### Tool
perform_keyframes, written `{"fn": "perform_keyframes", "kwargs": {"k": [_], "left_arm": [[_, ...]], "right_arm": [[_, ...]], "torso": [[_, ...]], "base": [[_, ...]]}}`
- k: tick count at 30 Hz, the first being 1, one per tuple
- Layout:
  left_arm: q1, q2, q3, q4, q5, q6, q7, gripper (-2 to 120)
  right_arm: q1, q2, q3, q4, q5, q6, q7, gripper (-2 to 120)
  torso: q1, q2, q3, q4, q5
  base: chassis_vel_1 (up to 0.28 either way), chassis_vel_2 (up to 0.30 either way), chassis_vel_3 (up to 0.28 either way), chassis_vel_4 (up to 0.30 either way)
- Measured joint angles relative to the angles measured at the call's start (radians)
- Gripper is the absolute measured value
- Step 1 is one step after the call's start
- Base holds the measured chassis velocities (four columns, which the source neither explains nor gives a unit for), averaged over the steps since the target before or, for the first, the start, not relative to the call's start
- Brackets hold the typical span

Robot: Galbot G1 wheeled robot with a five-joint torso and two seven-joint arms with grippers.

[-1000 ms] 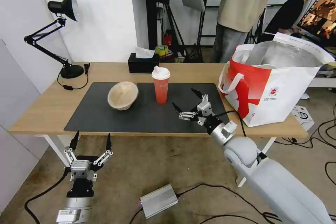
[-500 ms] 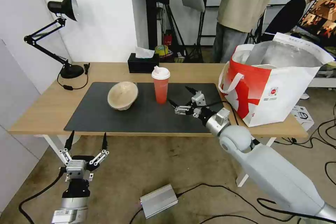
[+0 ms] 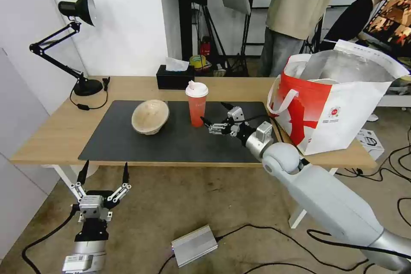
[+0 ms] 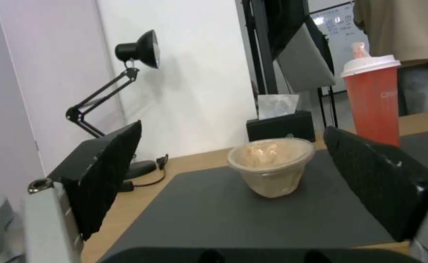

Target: Pick up the trash from the table and place it into the takeout bag.

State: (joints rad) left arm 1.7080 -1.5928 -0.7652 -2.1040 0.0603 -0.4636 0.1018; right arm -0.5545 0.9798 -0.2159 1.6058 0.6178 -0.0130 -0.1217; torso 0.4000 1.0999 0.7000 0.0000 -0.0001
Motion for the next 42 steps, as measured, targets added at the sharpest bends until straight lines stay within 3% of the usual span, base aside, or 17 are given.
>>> {"fn": "perform_keyframes", "kwargs": {"k": [42], "left_arm": [[-0.017,0.001,-0.006,0.027,-0.012,0.004,0.001,100]], "right_arm": [[0.062,0.12,-0.049,-0.156,0.0,-0.016,-0.004,100]], "torso": [[0.0,0.0,0.0,0.0,0.0]], "base": [[0.0,0.0,0.0,0.0]]}}
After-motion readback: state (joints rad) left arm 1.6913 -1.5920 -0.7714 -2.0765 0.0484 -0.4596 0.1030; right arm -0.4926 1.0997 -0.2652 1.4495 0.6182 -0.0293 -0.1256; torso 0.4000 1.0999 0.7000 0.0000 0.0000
